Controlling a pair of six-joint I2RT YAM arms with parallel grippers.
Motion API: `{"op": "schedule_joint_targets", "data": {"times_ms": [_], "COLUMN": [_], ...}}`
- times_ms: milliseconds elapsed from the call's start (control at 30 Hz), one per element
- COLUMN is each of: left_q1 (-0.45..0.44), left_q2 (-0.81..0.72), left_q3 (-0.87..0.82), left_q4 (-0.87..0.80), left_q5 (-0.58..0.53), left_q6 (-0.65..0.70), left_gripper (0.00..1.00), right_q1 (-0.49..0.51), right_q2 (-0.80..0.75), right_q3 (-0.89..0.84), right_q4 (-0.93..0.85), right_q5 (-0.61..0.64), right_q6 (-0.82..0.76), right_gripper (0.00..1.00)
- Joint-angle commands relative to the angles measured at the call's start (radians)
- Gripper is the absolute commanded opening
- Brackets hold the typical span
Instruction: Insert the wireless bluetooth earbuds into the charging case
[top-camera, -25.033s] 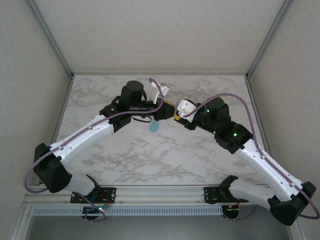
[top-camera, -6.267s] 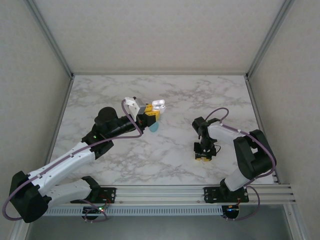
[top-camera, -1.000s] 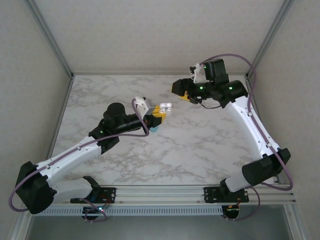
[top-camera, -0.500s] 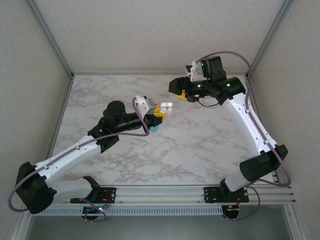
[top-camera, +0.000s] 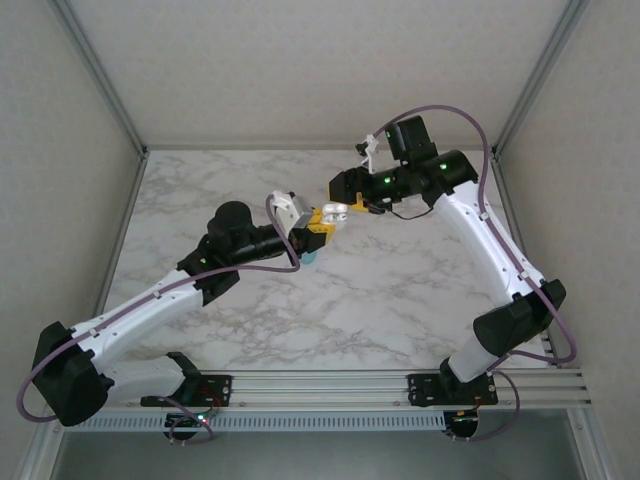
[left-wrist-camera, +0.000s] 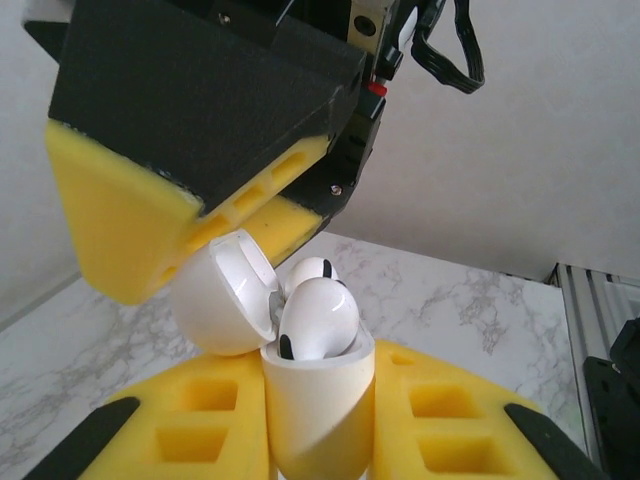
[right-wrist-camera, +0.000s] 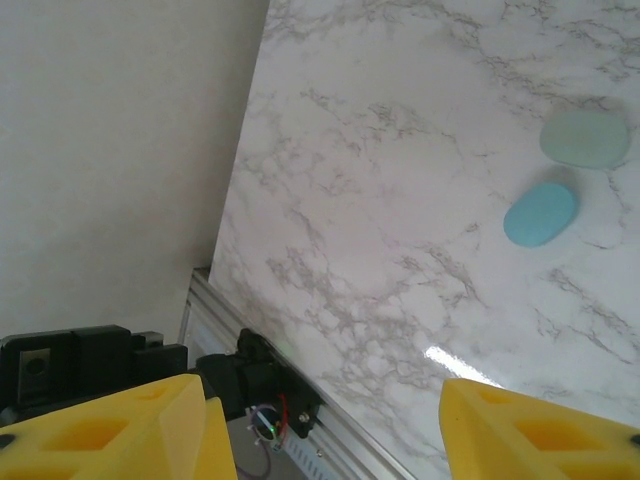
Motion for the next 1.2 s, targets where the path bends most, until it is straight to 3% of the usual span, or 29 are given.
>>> {"op": "schedule_joint_targets", "data": {"times_ms": [0,533,633,767,833,1167], "left_q1": [-0.005,-0.005,-0.004,-0.004,-0.004,-0.004], "left_q2": [0.003,0.014,0.022,0.057,0.083,0.307], "left_q3": [0.015,0.0,0.011,0.026,0.026,0.064], "left_q4": [0.061,0.086,0.055,-0.02,-0.047,-0.101], "left_q5": [-0.03,-0.054,-0.061,-0.087,-0.114,-0.156], "left_q6": [-0.012,-0.059,-0.055,-0.071,-0.101,-0.307], "left_gripper": [0.0,0.0,0.0,0.0,0.0,0.0], "right_q1": [0.007,0.005,0.003,-0.031,-0.054,-0.116], "right_q2": [-0.053,-0.157,-0.178,-0.255,-0.309,-0.538], "right_q3": [-0.028,-0.148,-0.147,-0.224,-0.301,-0.658], "right_q4": [-0.042,0.023,0.013,0.035,0.082,0.331], "right_q5": [-0.03,0.009,0.12,0.405,0.489,0.633], "right_q6": [-0.045,-0.003,0.003,0.041,0.074,0.16], "right_gripper": [0.64,0.63,0.65,0.68,0.7,0.77]}}
